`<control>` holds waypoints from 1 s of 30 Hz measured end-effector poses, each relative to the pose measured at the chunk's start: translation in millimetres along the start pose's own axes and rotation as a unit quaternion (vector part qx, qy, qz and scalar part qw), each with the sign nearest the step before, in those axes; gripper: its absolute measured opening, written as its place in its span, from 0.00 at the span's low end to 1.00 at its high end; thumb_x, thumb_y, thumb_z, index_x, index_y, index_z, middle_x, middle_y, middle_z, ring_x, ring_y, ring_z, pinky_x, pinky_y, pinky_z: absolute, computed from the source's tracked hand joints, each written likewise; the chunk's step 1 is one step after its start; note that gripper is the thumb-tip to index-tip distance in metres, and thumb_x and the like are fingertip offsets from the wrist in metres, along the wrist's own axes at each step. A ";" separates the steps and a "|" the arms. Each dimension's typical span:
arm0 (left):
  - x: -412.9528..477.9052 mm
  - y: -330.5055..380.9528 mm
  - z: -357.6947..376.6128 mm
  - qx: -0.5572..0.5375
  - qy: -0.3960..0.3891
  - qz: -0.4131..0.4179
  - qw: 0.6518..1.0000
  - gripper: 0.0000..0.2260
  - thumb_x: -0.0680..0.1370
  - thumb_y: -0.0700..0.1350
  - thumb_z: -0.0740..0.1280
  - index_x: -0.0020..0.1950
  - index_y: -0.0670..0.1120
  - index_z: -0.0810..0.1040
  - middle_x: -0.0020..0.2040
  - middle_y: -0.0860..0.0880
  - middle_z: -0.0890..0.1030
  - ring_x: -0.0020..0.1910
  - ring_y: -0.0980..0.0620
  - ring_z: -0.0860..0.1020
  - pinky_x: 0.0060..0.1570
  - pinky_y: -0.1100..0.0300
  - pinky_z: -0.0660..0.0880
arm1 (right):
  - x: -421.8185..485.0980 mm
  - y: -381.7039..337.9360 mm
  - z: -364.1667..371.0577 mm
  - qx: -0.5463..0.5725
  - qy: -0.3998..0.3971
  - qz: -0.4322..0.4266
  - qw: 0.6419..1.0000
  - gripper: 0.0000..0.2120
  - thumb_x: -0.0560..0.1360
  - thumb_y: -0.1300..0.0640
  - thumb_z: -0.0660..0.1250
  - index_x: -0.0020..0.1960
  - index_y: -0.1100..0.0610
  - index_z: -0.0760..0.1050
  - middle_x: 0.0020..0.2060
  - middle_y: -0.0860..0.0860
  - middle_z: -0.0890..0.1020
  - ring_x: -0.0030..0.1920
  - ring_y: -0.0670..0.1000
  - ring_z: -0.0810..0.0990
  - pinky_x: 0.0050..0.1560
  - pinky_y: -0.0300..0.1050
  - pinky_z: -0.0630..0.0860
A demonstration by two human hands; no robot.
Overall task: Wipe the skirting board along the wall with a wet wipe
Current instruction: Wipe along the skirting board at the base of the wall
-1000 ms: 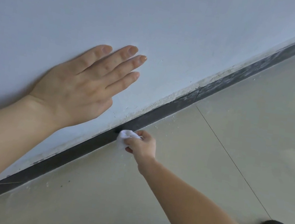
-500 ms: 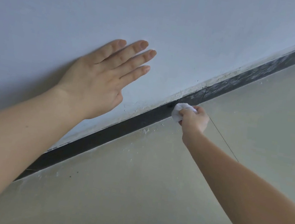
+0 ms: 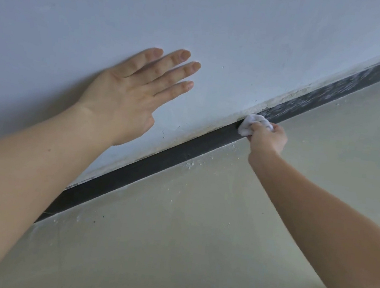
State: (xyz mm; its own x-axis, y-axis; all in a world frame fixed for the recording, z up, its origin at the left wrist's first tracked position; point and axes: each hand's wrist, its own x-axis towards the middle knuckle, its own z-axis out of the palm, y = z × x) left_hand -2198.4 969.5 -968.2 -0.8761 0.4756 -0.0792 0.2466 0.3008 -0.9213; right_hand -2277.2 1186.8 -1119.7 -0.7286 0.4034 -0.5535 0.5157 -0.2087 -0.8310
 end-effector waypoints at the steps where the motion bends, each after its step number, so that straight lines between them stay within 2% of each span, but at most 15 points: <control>1: -0.2 0.6 0.2 -0.006 0.003 -0.001 1.000 0.31 0.78 0.50 0.41 0.77 0.46 0.30 0.75 0.44 0.29 0.73 0.44 0.29 0.66 0.46 0.25 | 5.3 0.7 -1.8 -0.002 0.001 0.002 1.000 0.09 0.71 0.63 0.69 0.48 0.56 0.72 0.39 0.51 0.78 0.42 0.50 0.78 0.54 0.52 0.80; 5: 0.0 4.5 0.9 -0.025 -0.008 -0.004 1.000 0.31 0.79 0.50 0.44 0.76 0.46 0.29 0.74 0.45 0.27 0.72 0.45 0.29 0.65 0.46 0.25 | -17.0 32.8 15.8 -0.039 -0.031 0.032 0.998 0.09 0.70 0.65 0.68 0.48 0.56 0.74 0.39 0.54 0.79 0.39 0.52 0.77 0.51 0.55 0.81; 7: 0.2 4.8 -0.1 -0.034 -0.011 -0.007 0.999 0.32 0.78 0.50 0.44 0.76 0.46 0.28 0.74 0.44 0.26 0.73 0.45 0.29 0.65 0.46 0.24 | -46.6 57.5 31.9 -0.056 -0.069 0.041 0.995 0.08 0.71 0.66 0.67 0.48 0.57 0.76 0.40 0.55 0.79 0.39 0.53 0.77 0.49 0.51 0.80; 10: 0.0 4.9 -0.7 -0.039 -0.012 -0.009 0.999 0.33 0.78 0.50 0.45 0.76 0.46 0.28 0.74 0.45 0.26 0.73 0.45 0.29 0.65 0.47 0.25 | -102.6 85.9 57.0 -0.082 -0.202 0.063 0.974 0.09 0.70 0.67 0.68 0.48 0.57 0.75 0.37 0.53 0.78 0.39 0.52 0.76 0.46 0.47 0.78; 12: 0.4 5.0 0.7 -0.041 -0.004 -0.009 0.999 0.33 0.78 0.50 0.45 0.76 0.46 0.29 0.74 0.45 0.27 0.73 0.46 0.30 0.66 0.48 0.25 | -138.4 100.5 70.9 -0.101 -0.304 0.098 0.942 0.10 0.70 0.66 0.70 0.49 0.57 0.74 0.37 0.51 0.78 0.40 0.51 0.77 0.51 0.49 0.80; 14: 0.4 4.9 1.9 -0.048 -0.002 -0.007 0.999 0.32 0.77 0.50 0.44 0.76 0.46 0.30 0.75 0.46 0.28 0.75 0.46 0.31 0.66 0.48 0.26 | -164.9 115.2 79.3 -0.143 -0.353 0.126 0.916 0.11 0.70 0.63 0.71 0.51 0.57 0.75 0.40 0.51 0.79 0.43 0.51 0.79 0.54 0.52 0.81; 17: 0.3 6.1 2.6 -0.053 0.004 -0.008 0.999 0.32 0.76 0.49 0.42 0.77 0.47 0.30 0.75 0.46 0.28 0.75 0.46 0.33 0.67 0.48 0.27 | -172.8 123.4 85.3 -0.165 -0.323 0.127 0.923 0.12 0.72 0.62 0.69 0.55 0.58 0.76 0.44 0.52 0.80 0.44 0.51 0.79 0.52 0.45 0.80; 20: 0.1 6.8 2.3 -0.059 0.001 -0.011 0.998 0.32 0.77 0.49 0.44 0.76 0.46 0.29 0.74 0.46 0.27 0.75 0.46 0.33 0.68 0.48 0.28 | -142.9 104.8 81.2 -0.098 -0.225 0.092 0.965 0.09 0.70 0.65 0.69 0.49 0.57 0.76 0.41 0.53 0.80 0.40 0.52 0.78 0.46 0.44 0.77; 26: 0.4 10.8 7.0 -0.031 0.024 -0.019 0.999 0.32 0.77 0.51 0.44 0.76 0.46 0.29 0.75 0.45 0.28 0.75 0.45 0.33 0.67 0.47 0.26 | -37.6 28.3 19.1 -0.017 -0.074 0.038 0.996 0.09 0.70 0.64 0.70 0.49 0.58 0.76 0.41 0.54 0.80 0.42 0.51 0.79 0.55 0.50 0.80; 28: 0.1 15.2 6.1 -0.037 0.039 -0.037 0.998 0.33 0.77 0.52 0.44 0.77 0.47 0.31 0.76 0.46 0.30 0.75 0.44 0.33 0.68 0.47 0.26 | -8.2 -8.0 -10.0 -0.061 -0.064 0.003 0.996 0.09 0.70 0.64 0.71 0.49 0.58 0.76 0.40 0.53 0.80 0.43 0.52 0.79 0.55 0.54 0.80; 30: 1.4 23.4 1.5 -0.087 0.050 -0.081 0.992 0.34 0.76 0.53 0.51 0.79 0.48 0.40 0.78 0.47 0.37 0.76 0.45 0.37 0.71 0.47 0.29 | 5.5 -36.0 -36.1 -0.164 -0.088 -0.022 0.982 0.07 0.70 0.66 0.70 0.47 0.59 0.75 0.38 0.53 0.78 0.42 0.53 0.79 0.54 0.55 0.81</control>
State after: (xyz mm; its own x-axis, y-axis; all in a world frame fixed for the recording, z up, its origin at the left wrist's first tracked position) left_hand -2194.5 975.9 -990.5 -0.8666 0.4865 0.1108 0.1815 0.5142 -0.8383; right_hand -2283.5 1228.7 -1090.8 -0.8052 0.2402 -0.5422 0.5782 0.1148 -0.8078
